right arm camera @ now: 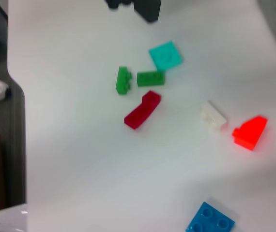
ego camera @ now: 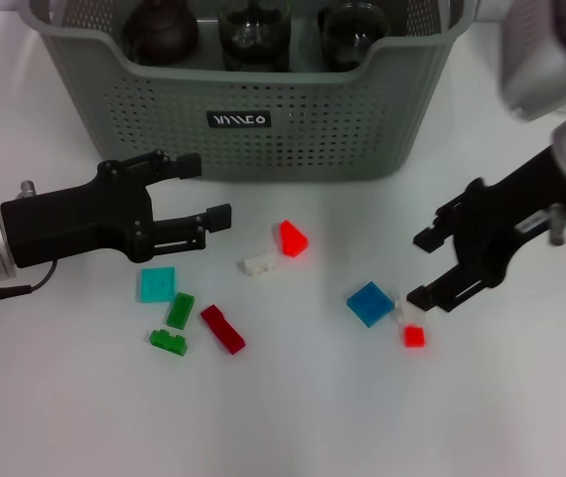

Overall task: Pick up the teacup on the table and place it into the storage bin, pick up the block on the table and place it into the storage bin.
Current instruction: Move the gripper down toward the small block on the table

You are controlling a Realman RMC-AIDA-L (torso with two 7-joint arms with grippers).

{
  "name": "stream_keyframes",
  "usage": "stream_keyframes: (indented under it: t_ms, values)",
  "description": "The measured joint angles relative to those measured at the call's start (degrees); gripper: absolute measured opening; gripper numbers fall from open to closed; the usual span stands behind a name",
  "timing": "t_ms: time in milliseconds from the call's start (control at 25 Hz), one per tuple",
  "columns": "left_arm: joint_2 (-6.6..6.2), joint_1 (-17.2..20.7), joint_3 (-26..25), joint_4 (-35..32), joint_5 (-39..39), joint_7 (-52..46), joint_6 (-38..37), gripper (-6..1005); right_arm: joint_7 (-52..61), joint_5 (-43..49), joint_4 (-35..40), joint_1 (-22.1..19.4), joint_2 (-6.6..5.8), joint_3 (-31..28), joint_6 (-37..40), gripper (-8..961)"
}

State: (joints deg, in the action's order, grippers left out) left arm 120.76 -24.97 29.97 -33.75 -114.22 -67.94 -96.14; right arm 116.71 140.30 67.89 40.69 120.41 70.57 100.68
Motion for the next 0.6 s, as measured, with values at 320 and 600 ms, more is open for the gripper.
stream_keyframes:
  t_ms: [320,600]
  values:
    - [-0.15,0.01,0.00,0.69,-0.05,0.00,0.00,828,0.67,0.26,-3.73,0.15,0.00,9.41,-8.63,778]
    - [-0.12,0.01,-0.09,0.70,-0.05,0.00,-0.01,828,2.70,2.27,-5.88,0.75,0.00,15.64,-12.86,778]
